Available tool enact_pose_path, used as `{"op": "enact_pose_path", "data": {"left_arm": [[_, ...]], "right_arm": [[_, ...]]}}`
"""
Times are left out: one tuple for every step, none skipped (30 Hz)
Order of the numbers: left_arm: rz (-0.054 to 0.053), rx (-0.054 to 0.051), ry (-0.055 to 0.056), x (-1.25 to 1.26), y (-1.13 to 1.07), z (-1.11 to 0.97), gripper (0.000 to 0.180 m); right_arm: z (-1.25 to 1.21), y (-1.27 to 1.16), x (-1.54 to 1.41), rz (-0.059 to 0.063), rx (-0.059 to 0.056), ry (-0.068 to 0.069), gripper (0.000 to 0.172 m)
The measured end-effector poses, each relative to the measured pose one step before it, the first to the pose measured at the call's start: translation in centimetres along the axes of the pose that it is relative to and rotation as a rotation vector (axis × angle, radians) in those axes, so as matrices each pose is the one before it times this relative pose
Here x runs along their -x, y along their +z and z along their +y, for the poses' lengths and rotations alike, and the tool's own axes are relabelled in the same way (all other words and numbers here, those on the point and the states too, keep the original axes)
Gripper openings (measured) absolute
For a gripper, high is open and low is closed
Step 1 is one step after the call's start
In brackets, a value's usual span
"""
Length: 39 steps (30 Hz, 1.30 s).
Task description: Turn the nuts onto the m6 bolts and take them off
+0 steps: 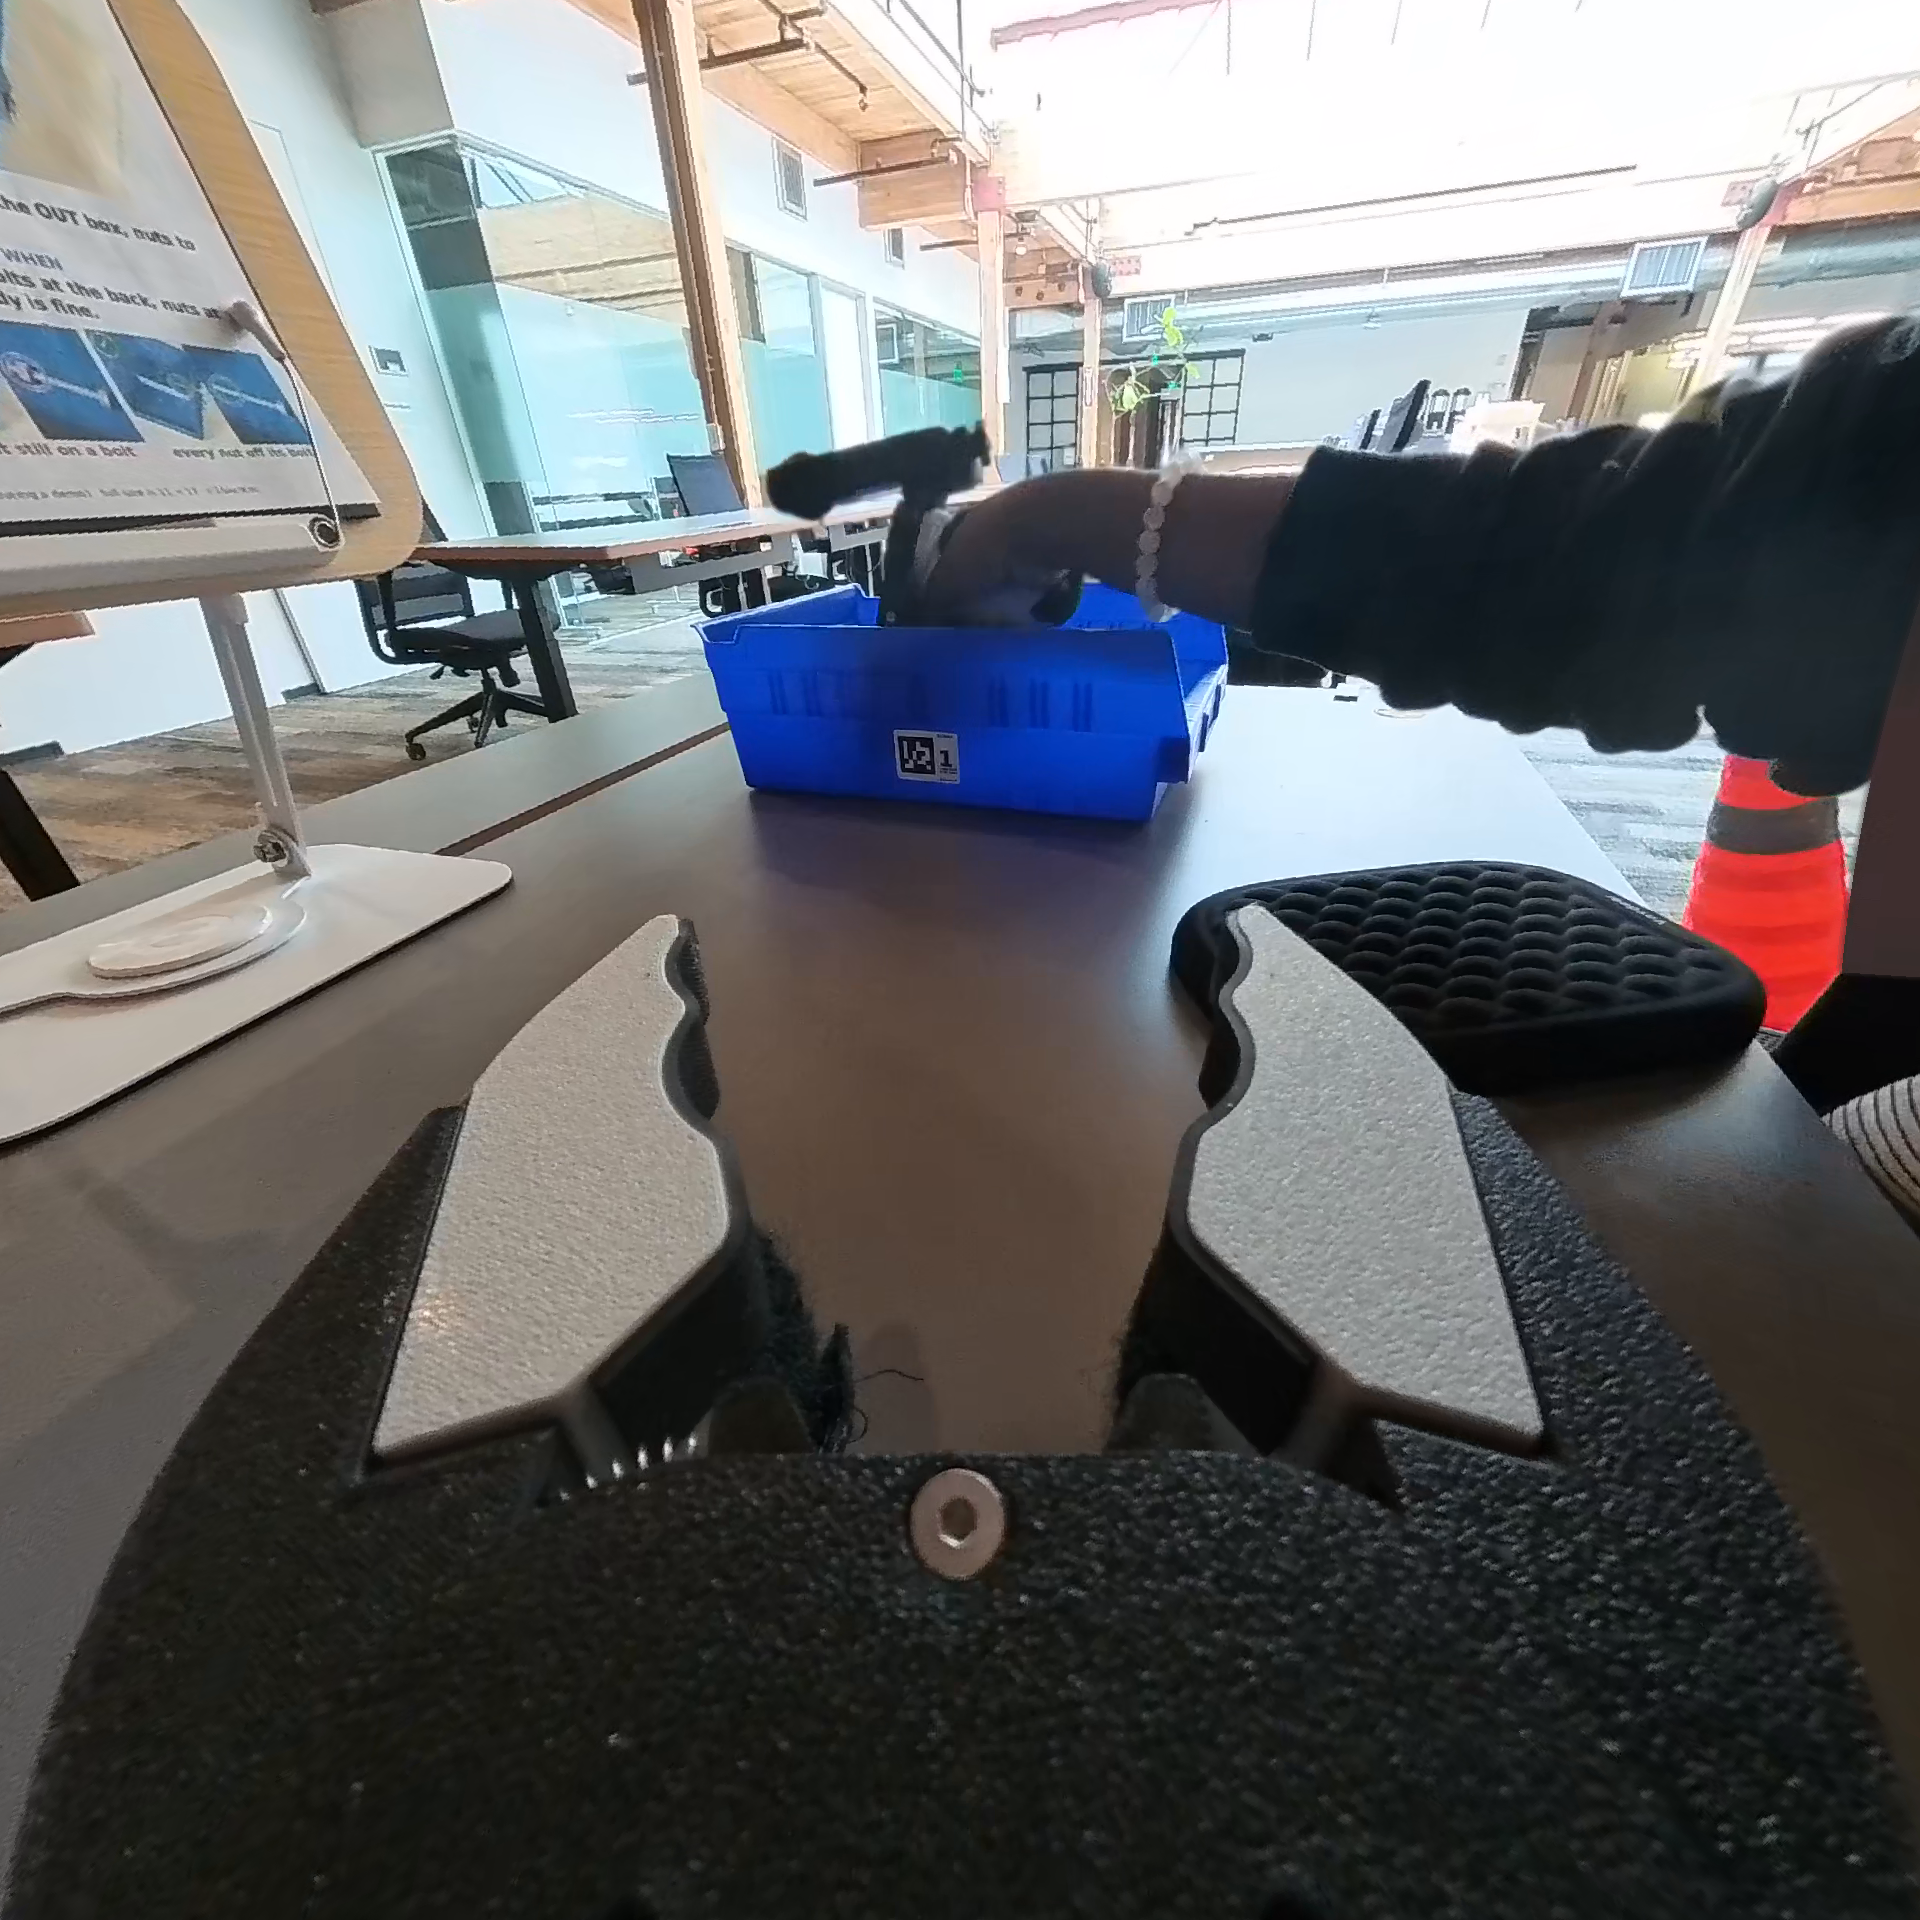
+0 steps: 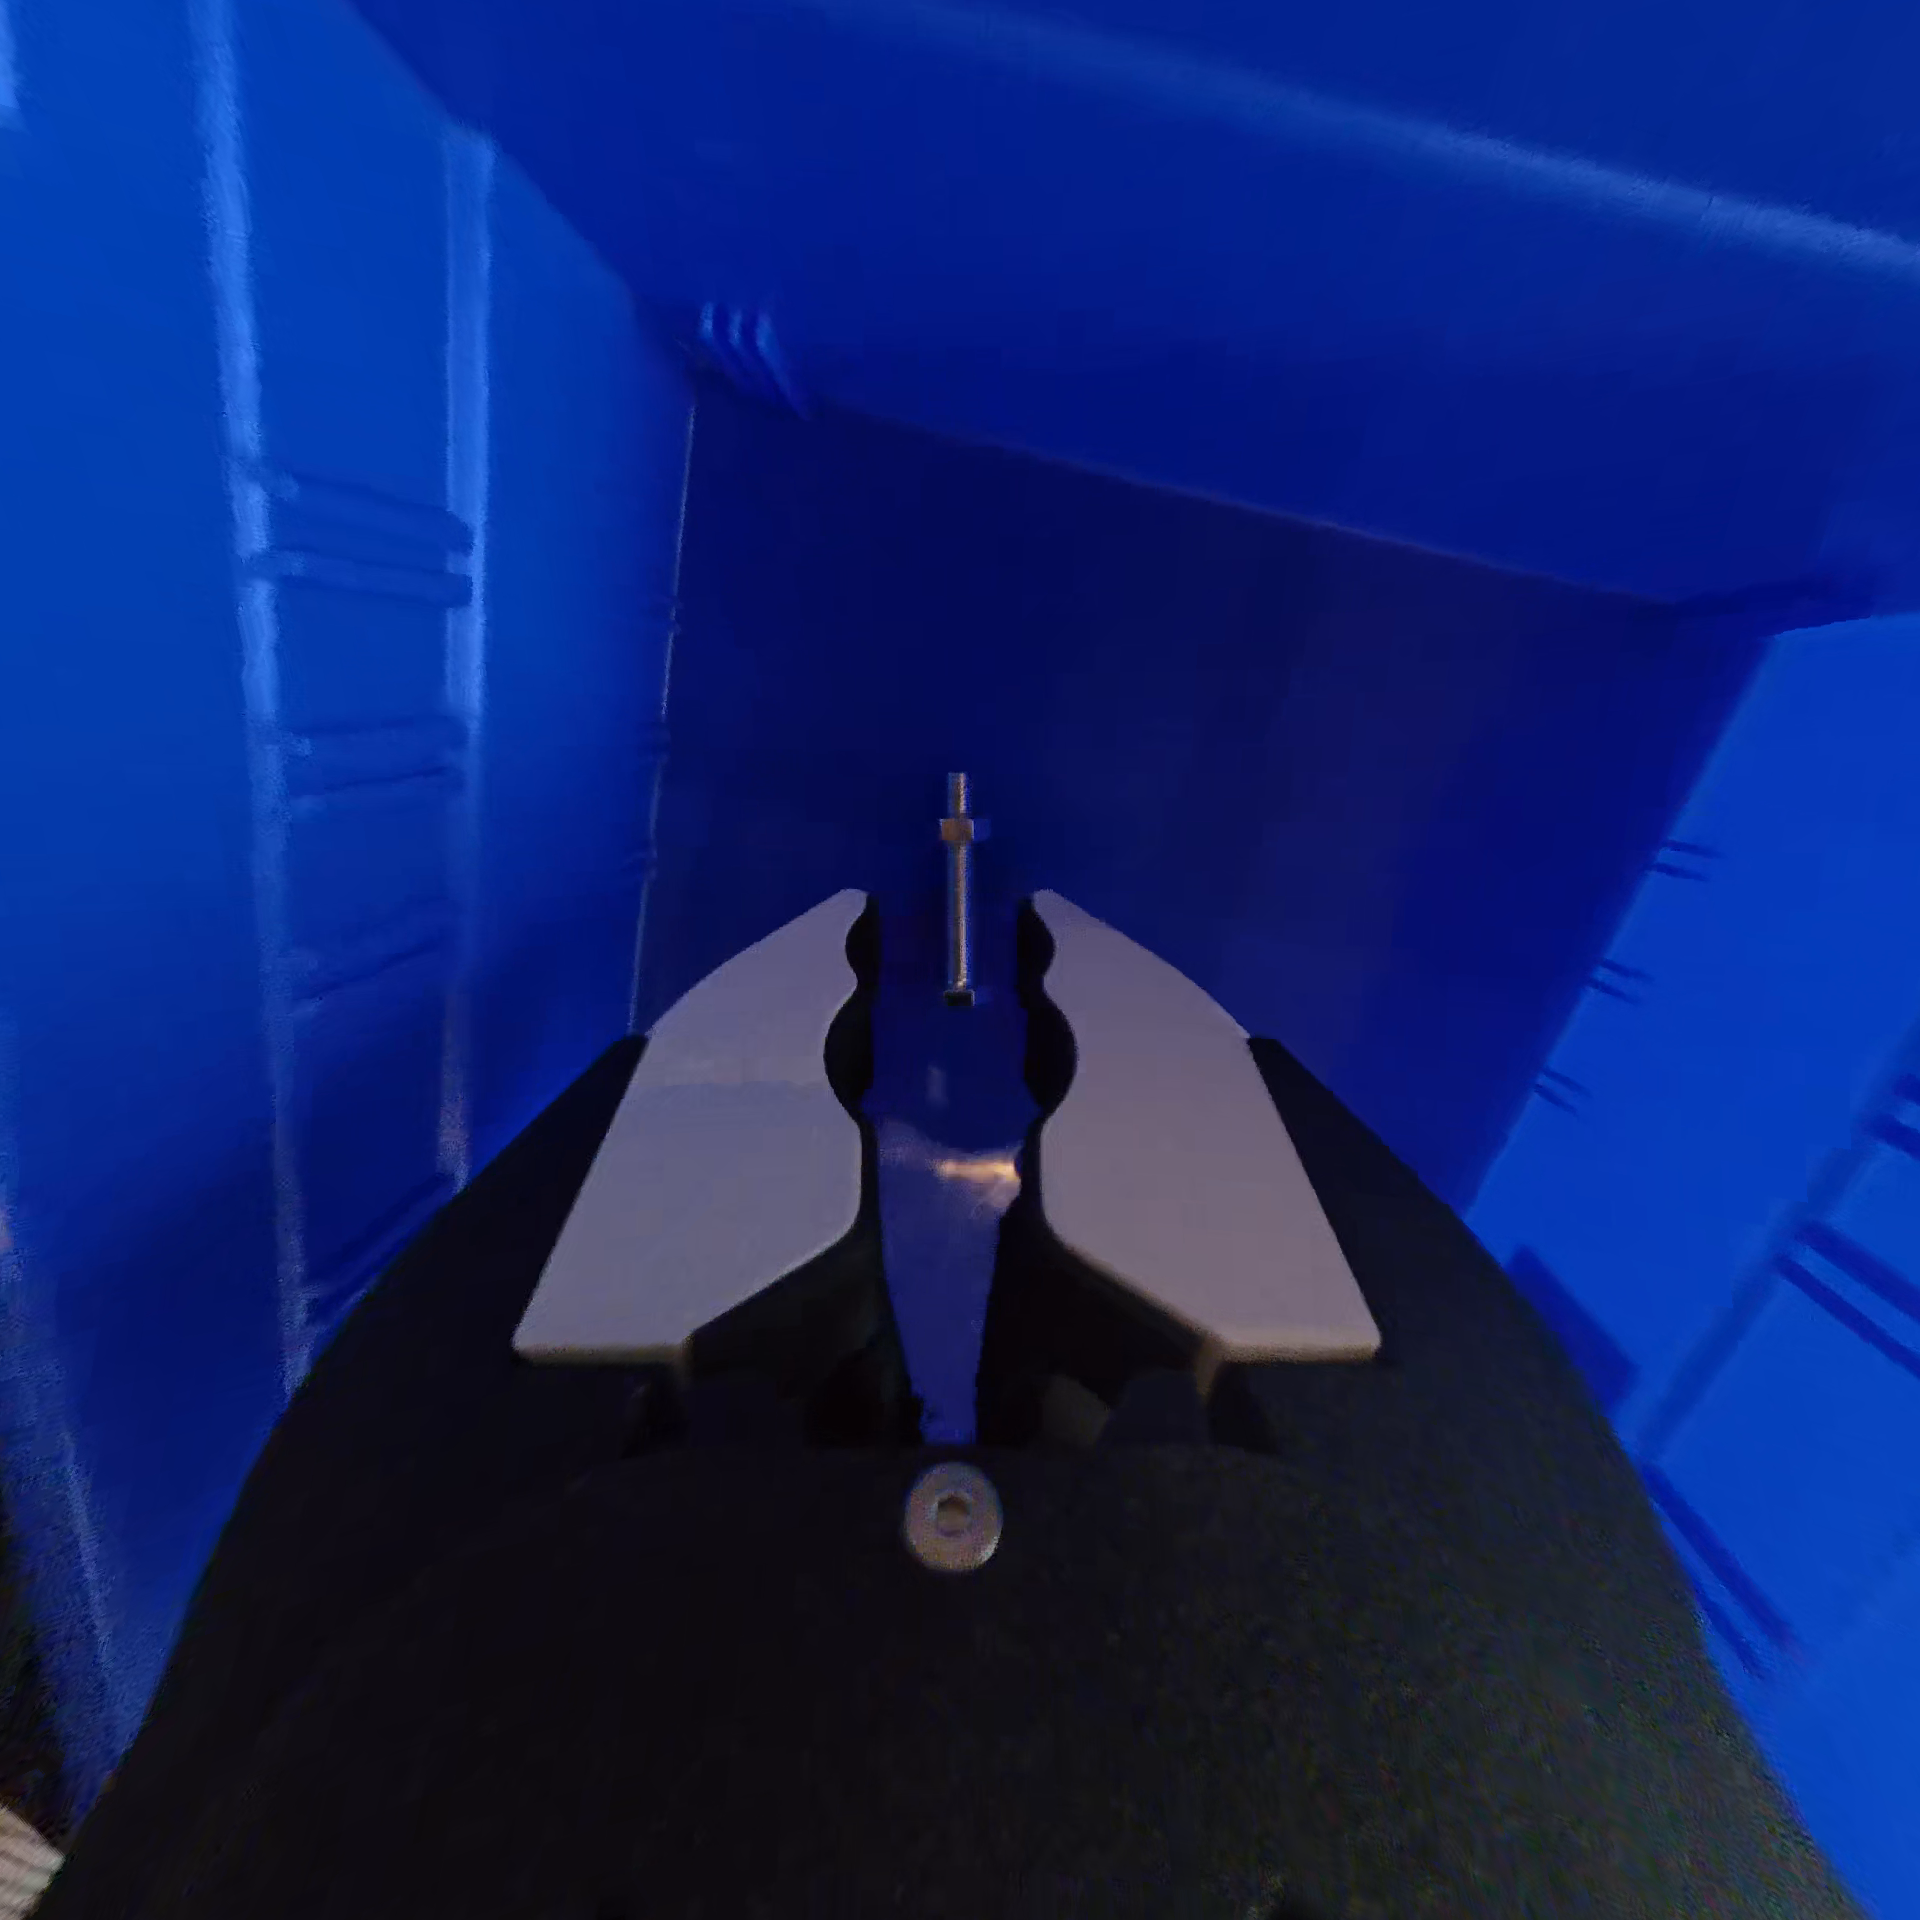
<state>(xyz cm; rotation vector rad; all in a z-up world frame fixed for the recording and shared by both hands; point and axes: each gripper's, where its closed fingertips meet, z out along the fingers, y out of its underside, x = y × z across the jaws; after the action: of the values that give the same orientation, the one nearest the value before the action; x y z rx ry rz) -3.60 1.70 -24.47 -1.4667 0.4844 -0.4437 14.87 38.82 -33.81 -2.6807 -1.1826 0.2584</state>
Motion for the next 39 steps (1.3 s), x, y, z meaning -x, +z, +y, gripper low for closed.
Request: {"op": "enact_pose_path", "data": {"left_arm": [[0.0001,0.0004,0.0008,-0.004,0.003,-0.005,0.093],[-0.0001,0.0002,0.0005,0.004,-0.002,0.003,0.093],[-0.0004,0.0002,0.0001,0.006,-0.001,0.002,0.093],[-0.0005,0.0001,-0.0005,0.01,-0.006,0.001,0.093],[-0.0002,0.0,-0.001,0.019,-0.002,-0.009,0.093],[-0.0002,0.0001,-0.001,0.018,-0.004,0.003,0.093],[-0.0005,0.0002,-0.0006,0.016,0.002,0.003,0.093],[0.0002,0.0002,0.0003,0.0,-0.001,-0.007,0.093],[0.0001,0.0014,0.0018,0.004,-0.004,0.007,0.093],[-0.0008,0.003,0.0047,0.014,-0.013,0.028,0.093],[-0.0015,0.0026,0.0069,0.02,-0.02,0.001,0.093],[-0.0015,0.0005,0.0065,0.03,-0.024,-0.047,0.093],[-0.0014,-0.002,0.0049,0.009,-0.036,-0.091,0.093],[-0.0031,-0.0045,0.0045,0.036,-0.046,-0.144,0.092],[-0.0046,-0.0057,0.0066,0.067,-0.08,-0.192,0.092],[-0.0065,-0.0054,0.009,0.101,-0.098,-0.201,0.091],[-0.007,-0.0054,0.009,0.128,-0.107,-0.232,0.091],[-0.0063,-0.0071,0.0056,0.136,-0.128,-0.274,0.091],[-0.0049,-0.0086,0.0032,0.121,-0.147,-0.325,0.091],[-0.0057,-0.0096,0.0028,0.144,-0.176,-0.391,0.091],[-0.0067,-0.011,0.0034,0.147,-0.194,-0.455,0.091],[-0.0062,-0.0119,0.0049,0.138,-0.234,-0.537,0.091],[-0.0079,-0.0127,0.0058,0.187,-0.278,-0.637,0.09],[-0.0112,-0.0134,0.0056,0.259,-0.312,-0.735,0.09],[-0.0121,-0.0139,0.0058,0.317,-0.34,-0.829,0.09],[-0.0136,-0.0124,0.0062,0.403,-0.389,-0.887,0.089],[-0.0175,-0.0065,0.0089,0.513,-0.433,-0.875,0.089],[-0.0231,0.0051,0.0162,0.695,-0.475,-0.767,0.088],[-0.0281,0.0171,0.0257,0.892,-0.538,-0.691,0.089],[-0.0327,0.0208,0.0332,1.088,-0.603,-0.69,0.089],[-0.0369,0.0203,0.0347,1.29,-0.67,-0.747,0.089],[-0.0342,0.0182,0.0323,1.426,-0.695,-0.8,0.089],[-0.0313,0.0179,0.0278,1.552,-0.71,-0.785,0.089],[-0.0332,0.0216,0.0242,1.748,-0.695,-0.674,0.088],[-0.036,0.0335,0.0266,1.969,-0.659,-0.371,0.087],[-0.0362,0.0533,0.03,2.171,-0.592,0.095,0.087],[-0.039,0.0652,0.0184,2.35,-0.483,0.501,0.087],[-0.0421,0.0626,-0.0052,2.465,-0.351,0.684,0.084],[-0.0288,0.0611,-0.0245,2.302,-0.148,0.828,0.083]], "right_arm": [[-0.23,-0.498,-0.071,0.0118,-0.0282,0.0002,0.028],[-0.374,-0.676,-0.066,0.014,-0.0418,0.0011,0.031],[-0.587,-0.839,-0.03,0.0158,-0.0605,0.0017,0.035],[-0.827,-1.028,-0.052,0.0229,-0.0796,0.0046,0.039],[-0.876,-1.15,0.074,0.0212,-0.0846,0.0025,0.044],[-0.794,-1.252,0.285,0.0151,-0.0803,-0.0058,0.046],[-0.82,-1.322,0.418,0.0166,-0.0813,-0.0088,0.054],[-0.815,-1.379,0.605,0.0118,-0.0795,-0.0132,0.061],[-0.844,-1.386,0.946,-0.0039,-0.081,-0.0154,0.067],[-0.945,-1.395,1.381,-0.0238,-0.0871,-0.0097,0.073],[-1.078,-1.342,1.708,-0.0367,-0.0941,-0.0013,0.076],[-1.04,-1.255,1.994,-0.0449,-0.0858,0.0041,0.077],[-0.85,-1.109,2.203,-0.0506,-0.0701,0.0024,0.078],[-0.754,-0.949,2.315,-0.0506,-0.0621,-0.0035,0.079],[-0.64,-0.794,2.329,-0.0465,-0.0585,-0.0097,0.081],[-0.555,-0.642,2.197,-0.0356,-0.0557,-0.011,0.081],[-0.447,-0.467,2.141,-0.0338,-0.053,-0.0134,0.081],[-0.247,-0.35,2.057,-0.032,-0.0476,-0.0101,0.081],[-0.106,-0.21,1.85,-0.024,-0.0476,-0.0046,0.08],[0.061,-0.099,1.688,-0.0203,-0.0473,-0.0065,0.079],[0.259,-0.015,1.456,-0.0164,-0.0415,-0.0165,0.078],[0.431,0.049,0.986,0.0039,-0.0338,-0.0233,0.077],[0.596,0.106,0.669,0.0118,-0.022,-0.0387,0.077],[0.706,0.11,0.401,0.0164,-0.0063,-0.0523,0.077],[0.731,0.108,0.132,0.0231,0.0082,-0.051,0.076],[0.597,0.102,0.172,0.0113,0.0159,-0.0453,0.076],[0.372,0.072,0.229,0.0026,0.0128,-0.0357,0.076],[0.148,0.032,0.237,-0.0032,0.004,-0.0241,0.076],[-0.004,-0.017,0.202,-0.0044,-0.0059,-0.0082,0.075],[-0.046,-0.026,0.159,-0.0044,-0.0125,0.005,0.073],[0.061,-0.005,0.127,-0.0074,-0.0076,0.0087,0.072],[0.233,0.008,0.025,-0.0043,0.0061,0.0077,0.072],[0.324,0.004,-0.13,0.0036,0.0151,0.0058,0.072],[0.307,-0.024,-0.12,0.0018,0.0143,0.0032,0.071],[0.226,-0.04,-0.034,-0.0018,0.007,0.0033,0.07],[0.163,-0.049,0.024,-0.0022,0.0009,0.0041,0.069],[0.159,-0.056,0.057,-0.0022,0.0007,0.0028,0.068],[0.149,-0.037,0.083,-0.0028,0.0039,-0.0015,0.067],[0.122,-0.012,0.095,-0.0031,0.0055,-0.0055,0.067]]}}
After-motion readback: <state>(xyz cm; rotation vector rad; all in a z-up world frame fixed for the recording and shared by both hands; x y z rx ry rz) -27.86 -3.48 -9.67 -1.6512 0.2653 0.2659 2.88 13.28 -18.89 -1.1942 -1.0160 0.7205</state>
